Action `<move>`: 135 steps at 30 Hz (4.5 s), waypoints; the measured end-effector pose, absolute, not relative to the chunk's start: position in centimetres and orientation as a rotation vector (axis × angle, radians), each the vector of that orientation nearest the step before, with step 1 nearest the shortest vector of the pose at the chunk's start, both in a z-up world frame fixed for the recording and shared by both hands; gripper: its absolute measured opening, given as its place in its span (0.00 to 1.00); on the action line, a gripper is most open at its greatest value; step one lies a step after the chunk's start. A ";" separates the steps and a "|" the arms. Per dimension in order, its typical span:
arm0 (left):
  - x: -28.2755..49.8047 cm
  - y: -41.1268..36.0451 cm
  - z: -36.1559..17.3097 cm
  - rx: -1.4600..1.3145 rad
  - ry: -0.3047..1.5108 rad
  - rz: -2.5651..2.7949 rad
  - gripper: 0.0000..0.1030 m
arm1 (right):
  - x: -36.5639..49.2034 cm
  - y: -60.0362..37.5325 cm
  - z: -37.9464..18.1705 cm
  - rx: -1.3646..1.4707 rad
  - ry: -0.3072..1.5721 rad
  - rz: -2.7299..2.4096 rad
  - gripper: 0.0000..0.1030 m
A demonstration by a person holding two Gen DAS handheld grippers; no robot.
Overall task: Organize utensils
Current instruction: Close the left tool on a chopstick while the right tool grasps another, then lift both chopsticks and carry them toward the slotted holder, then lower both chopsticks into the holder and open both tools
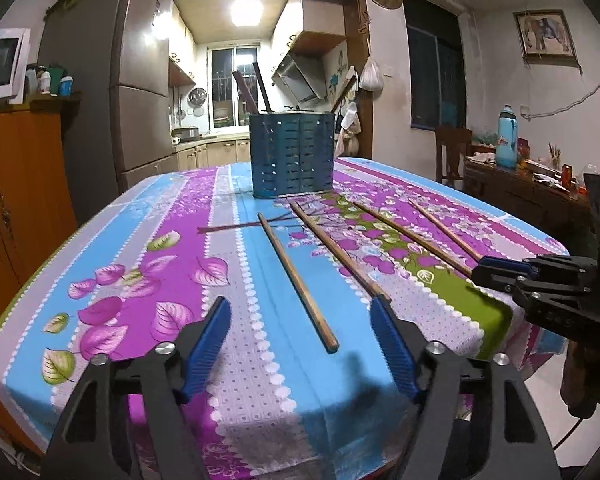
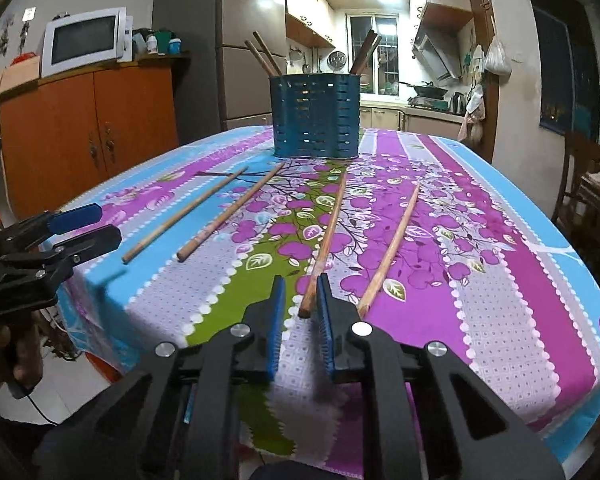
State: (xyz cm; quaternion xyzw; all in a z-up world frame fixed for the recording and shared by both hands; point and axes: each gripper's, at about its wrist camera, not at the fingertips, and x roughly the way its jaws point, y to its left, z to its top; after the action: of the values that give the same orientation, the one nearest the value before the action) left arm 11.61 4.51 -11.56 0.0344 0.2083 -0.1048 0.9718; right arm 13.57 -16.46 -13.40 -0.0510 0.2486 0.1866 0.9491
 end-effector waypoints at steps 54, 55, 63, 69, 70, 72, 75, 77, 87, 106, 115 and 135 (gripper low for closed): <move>10.9 2.2 -13.7 0.093 0.309 -0.140 0.07 | 12.7 -16.2 -14.2 -0.045 0.400 0.318 0.06; 10.8 2.2 -13.3 0.094 0.301 -0.140 0.07 | 12.5 -16.3 -13.8 -0.044 0.391 0.316 0.06; 8.9 2.8 -7.6 0.102 0.168 -0.139 0.07 | 11.0 -17.0 -7.9 -0.097 0.267 0.326 0.05; 9.0 3.0 -3.0 0.108 0.078 -0.156 0.07 | 11.7 -16.7 -2.7 -0.164 0.178 0.373 0.05; 9.2 2.9 -2.4 0.109 0.071 -0.160 0.07 | 12.1 -16.7 -2.0 -0.169 0.173 0.383 0.05; 9.9 2.8 -1.1 0.118 0.060 -0.169 0.07 | 13.0 -16.5 -0.6 -0.176 0.171 0.402 0.05; 11.6 2.8 0.6 0.104 0.069 -0.185 0.07 | 15.4 -16.4 1.6 -0.170 0.191 0.431 0.05; 12.7 2.9 1.5 0.104 0.077 -0.187 0.07 | 16.6 -16.5 2.5 -0.165 0.208 0.441 0.05; 17.6 3.7 4.5 0.071 0.140 -0.214 0.07 | 20.9 -16.3 5.1 -0.161 0.285 0.470 0.05; 21.7 3.7 11.5 0.078 0.152 -0.231 0.07 | 26.3 -16.6 12.1 -0.124 0.296 0.482 0.05; 25.1 4.3 18.4 0.016 0.123 -0.229 0.07 | 29.7 -16.1 18.5 -0.127 0.250 0.471 0.05; 35.5 2.3 19.0 0.033 0.153 -0.190 0.07 | 39.5 -14.0 19.5 -0.102 0.297 0.450 0.05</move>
State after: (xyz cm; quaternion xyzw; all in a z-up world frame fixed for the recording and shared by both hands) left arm 35.53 2.32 18.98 0.0164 0.0761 -0.0949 0.9924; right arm 39.53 -13.97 19.48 -0.0502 0.1464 0.2220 0.9627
